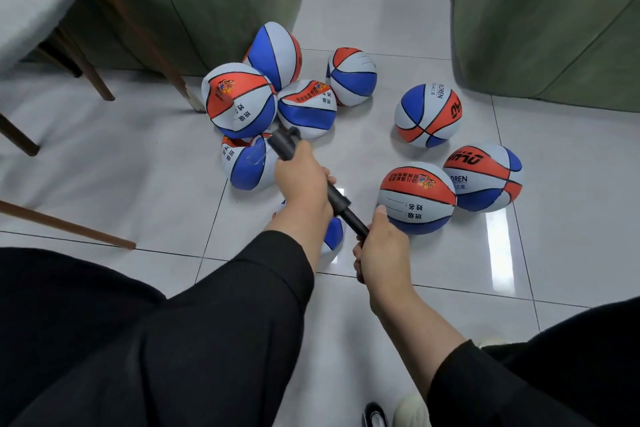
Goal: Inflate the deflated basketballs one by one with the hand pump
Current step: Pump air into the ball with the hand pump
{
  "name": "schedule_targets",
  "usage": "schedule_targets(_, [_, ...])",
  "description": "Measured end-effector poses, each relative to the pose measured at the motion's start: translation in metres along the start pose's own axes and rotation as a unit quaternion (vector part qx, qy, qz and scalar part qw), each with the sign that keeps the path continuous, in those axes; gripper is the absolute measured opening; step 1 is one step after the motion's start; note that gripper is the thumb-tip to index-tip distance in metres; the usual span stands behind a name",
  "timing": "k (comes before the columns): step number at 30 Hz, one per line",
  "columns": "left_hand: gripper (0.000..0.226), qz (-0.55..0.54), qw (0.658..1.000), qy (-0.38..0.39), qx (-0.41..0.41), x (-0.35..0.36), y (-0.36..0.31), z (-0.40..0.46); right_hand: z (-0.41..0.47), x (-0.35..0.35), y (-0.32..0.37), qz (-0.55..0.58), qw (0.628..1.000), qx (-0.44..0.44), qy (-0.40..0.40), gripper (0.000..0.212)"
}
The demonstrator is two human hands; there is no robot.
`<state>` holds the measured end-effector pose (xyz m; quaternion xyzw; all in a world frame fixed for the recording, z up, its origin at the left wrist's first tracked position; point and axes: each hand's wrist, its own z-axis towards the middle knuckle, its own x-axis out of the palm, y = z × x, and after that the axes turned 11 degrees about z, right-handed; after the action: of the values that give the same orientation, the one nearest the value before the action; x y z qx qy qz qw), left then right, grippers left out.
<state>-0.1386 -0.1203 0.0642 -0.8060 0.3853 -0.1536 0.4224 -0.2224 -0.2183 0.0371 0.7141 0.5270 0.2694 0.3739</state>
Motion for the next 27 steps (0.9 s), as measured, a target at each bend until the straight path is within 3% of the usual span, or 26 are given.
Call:
schedule_targets(8, [0.012, 0.011, 1.000, 0.014, -0.010, 0.010, 0.013, -0.022, 0.004, -0.006, -0.009, -0.043, 0.996, -0.079, -0.019, 0.060])
schedule_targets(12, [0.003, 0.008, 1.000, -0.009, 0.003, 0.014, 0.033, -0.033, 0.007, -0.009, -0.014, -0.034, 0.997, -0.072, -0.015, 0.075])
schedule_targets(17, [0.010, -0.008, 1.000, 0.016, -0.001, 0.010, 0.020, -0.022, 0.004, -0.003, -0.008, -0.024, 0.998, -0.057, 0.014, 0.066])
schedule_targets(22, [0.010, 0.000, 1.000, 0.003, 0.008, -0.002, -0.010, 0.006, 0.004, -0.017, -0.015, -0.001, 0.999, -0.027, -0.017, 0.063])
schedule_targets(27, [0.013, 0.000, 1.000, -0.006, -0.003, -0.002, -0.001, 0.008, 0.009, -0.018, -0.022, -0.017, 0.998, -0.049, -0.039, 0.073])
